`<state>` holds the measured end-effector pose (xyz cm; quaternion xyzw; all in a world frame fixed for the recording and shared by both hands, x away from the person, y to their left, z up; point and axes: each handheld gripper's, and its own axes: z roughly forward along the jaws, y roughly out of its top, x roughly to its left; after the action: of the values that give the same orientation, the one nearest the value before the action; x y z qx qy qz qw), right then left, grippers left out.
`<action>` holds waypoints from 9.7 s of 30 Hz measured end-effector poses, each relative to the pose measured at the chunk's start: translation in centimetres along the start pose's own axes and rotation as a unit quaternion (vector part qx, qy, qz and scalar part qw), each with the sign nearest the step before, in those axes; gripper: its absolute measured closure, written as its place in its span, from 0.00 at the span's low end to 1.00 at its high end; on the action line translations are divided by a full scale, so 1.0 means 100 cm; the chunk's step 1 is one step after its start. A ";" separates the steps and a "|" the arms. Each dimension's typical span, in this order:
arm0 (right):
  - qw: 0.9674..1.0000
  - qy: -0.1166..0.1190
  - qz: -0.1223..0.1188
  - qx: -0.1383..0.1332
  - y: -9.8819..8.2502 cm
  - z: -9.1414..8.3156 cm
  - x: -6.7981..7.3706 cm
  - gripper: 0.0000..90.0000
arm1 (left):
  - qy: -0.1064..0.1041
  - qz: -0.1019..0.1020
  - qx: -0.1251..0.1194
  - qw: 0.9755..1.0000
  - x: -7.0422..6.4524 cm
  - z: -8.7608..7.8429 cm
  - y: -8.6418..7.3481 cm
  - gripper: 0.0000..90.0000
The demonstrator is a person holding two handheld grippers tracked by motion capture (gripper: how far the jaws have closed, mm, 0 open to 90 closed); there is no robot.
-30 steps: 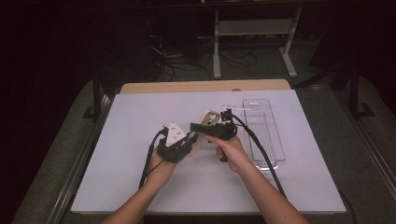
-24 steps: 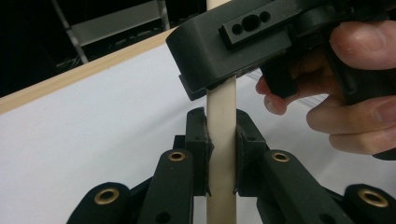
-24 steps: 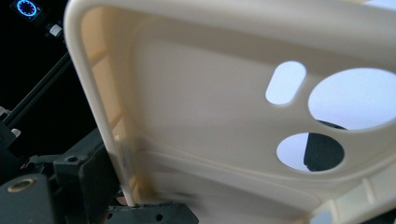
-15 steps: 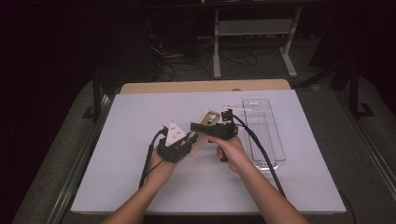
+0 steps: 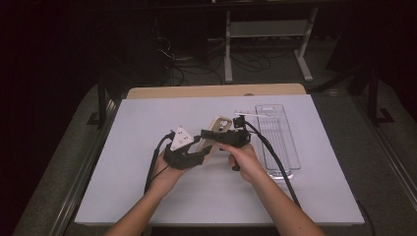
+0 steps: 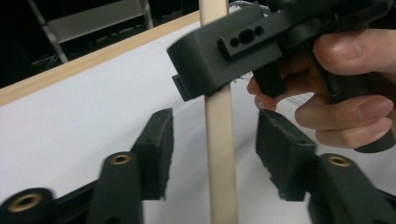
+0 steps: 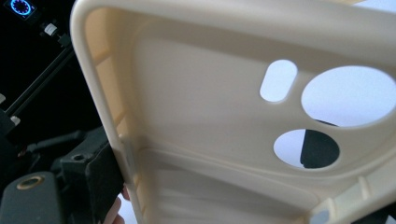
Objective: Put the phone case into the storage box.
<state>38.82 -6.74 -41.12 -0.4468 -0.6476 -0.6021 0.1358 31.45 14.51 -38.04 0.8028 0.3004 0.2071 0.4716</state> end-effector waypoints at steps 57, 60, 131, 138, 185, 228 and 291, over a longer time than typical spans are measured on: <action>1.000 -0.018 -0.002 -0.011 0.010 -0.012 -0.002 0.11 | -0.089 -0.034 0.002 0.995 0.059 -0.078 -0.095 0.00; 1.000 -0.026 -0.005 -0.013 0.013 -0.016 -0.004 0.11 | -0.089 -0.031 0.006 0.996 0.061 -0.076 -0.095 0.00; 0.981 -0.188 -0.015 -0.054 0.106 -0.139 -0.030 0.12 | -0.088 -0.053 -0.005 0.995 0.065 -0.082 -0.093 0.00; 0.972 -0.229 -0.026 -0.036 0.112 -0.150 -0.033 0.12 | -0.087 -0.051 -0.001 0.995 0.065 -0.082 -0.092 0.00; 0.905 -0.410 -0.056 0.097 0.133 -0.101 -0.065 0.12 | -0.091 -0.052 -0.008 0.994 0.061 -0.080 -0.091 0.00; 0.894 -0.435 -0.056 0.089 0.131 -0.079 -0.101 0.11 | -0.094 -0.052 -0.004 0.994 0.062 -0.079 -0.092 0.00; 0.908 -0.408 -0.067 0.064 0.132 -0.079 -0.097 0.02 | -0.095 -0.051 0.003 0.994 0.060 -0.077 -0.093 0.00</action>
<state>51.26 -19.51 -37.47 -0.5994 -0.7119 -0.3324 -0.1530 28.43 26.97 -42.33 0.8041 0.2954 0.1050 0.5052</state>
